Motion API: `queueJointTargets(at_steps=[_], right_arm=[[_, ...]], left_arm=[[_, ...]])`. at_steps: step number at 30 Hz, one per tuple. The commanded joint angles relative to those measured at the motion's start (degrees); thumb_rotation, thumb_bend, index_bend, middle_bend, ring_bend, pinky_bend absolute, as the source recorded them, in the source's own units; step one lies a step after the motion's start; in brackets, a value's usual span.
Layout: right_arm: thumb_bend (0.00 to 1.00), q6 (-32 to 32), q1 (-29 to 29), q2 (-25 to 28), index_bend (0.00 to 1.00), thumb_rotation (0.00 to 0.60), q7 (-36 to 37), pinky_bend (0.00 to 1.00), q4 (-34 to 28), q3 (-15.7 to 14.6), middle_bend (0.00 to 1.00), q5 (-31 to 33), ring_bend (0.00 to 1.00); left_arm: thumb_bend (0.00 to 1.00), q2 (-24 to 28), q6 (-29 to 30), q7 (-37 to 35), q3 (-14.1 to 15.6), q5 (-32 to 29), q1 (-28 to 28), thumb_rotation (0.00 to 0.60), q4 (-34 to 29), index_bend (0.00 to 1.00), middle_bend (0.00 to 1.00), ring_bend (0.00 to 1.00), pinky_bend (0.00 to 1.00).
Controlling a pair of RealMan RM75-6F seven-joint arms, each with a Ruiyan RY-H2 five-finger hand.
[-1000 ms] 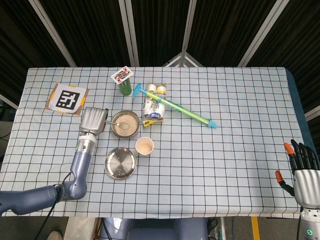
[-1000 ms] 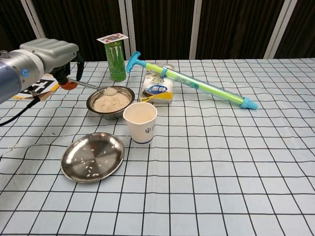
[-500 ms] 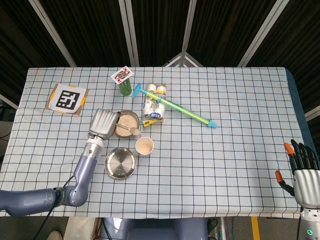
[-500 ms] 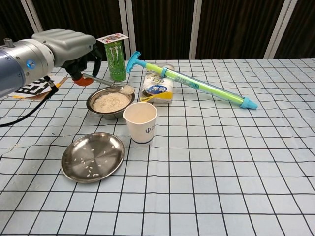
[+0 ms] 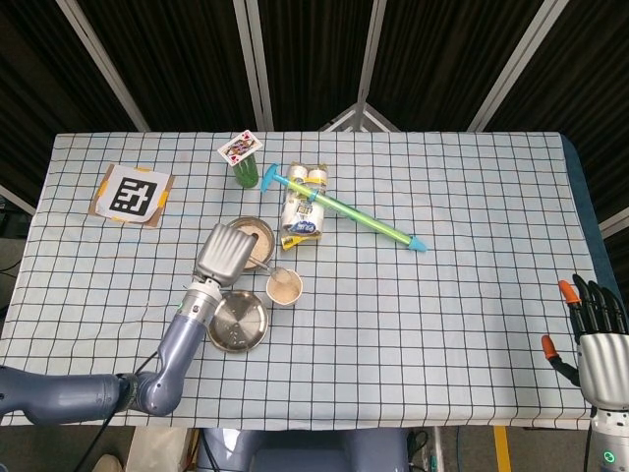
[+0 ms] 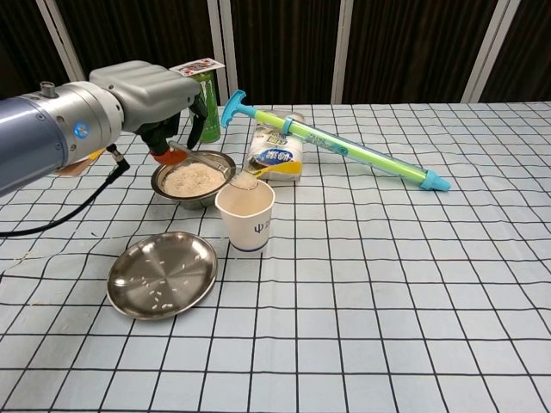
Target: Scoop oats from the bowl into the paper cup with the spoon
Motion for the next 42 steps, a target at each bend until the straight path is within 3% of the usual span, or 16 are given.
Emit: queueJointTargets(at_steps=[1,12,19,32,42], right_arm=[[0.38,0.1,0.0,0.0,0.00,0.600,0.0,0.09,0.0,0.0,0.04,0.0,0.00],[0.38,0.3,0.0,-0.2,0.00,0.600,0.1,0.09,0.2,0.1,0.04,-0.1,0.00],[0.38,0.4,0.0,-0.2,0.00,0.600,0.2,0.09,0.3,0.1,0.04,-0.2,0.00],[0.38,0.5,0.0,-0.2,0.00,0.600,0.4,0.09,0.4,0.1,0.04,-0.3,0.00],[0.38,0.4,0.0,-0.2,0.00,0.600,0.4,0.09,0.3,0.1,0.04,-0.2,0.00]], left_arm=[[0.49,-0.3,0.0,1.5,0.9,0.3,-0.8,0.600,0.3,0.57,1.00,1.00,1.00],[0.49,1.0,-0.3,5.6,2.9,2.8,-3.0,0.600,1.1,0.57,1.00,1.00,1.00],[0.49,2.9,-2.0,7.0,5.8,9.2,-4.4,0.600,2.9,0.57,1.00,1.00,1.00],[0.49,4.3,-3.9,7.3,8.0,13.8,-5.1,0.600,3.9,0.58,1.00,1.00,1.00],[0.49,5.0,-5.1,6.6,10.9,25.7,-6.9,0.600,7.9,0.57,1.00,1.00,1.00]])
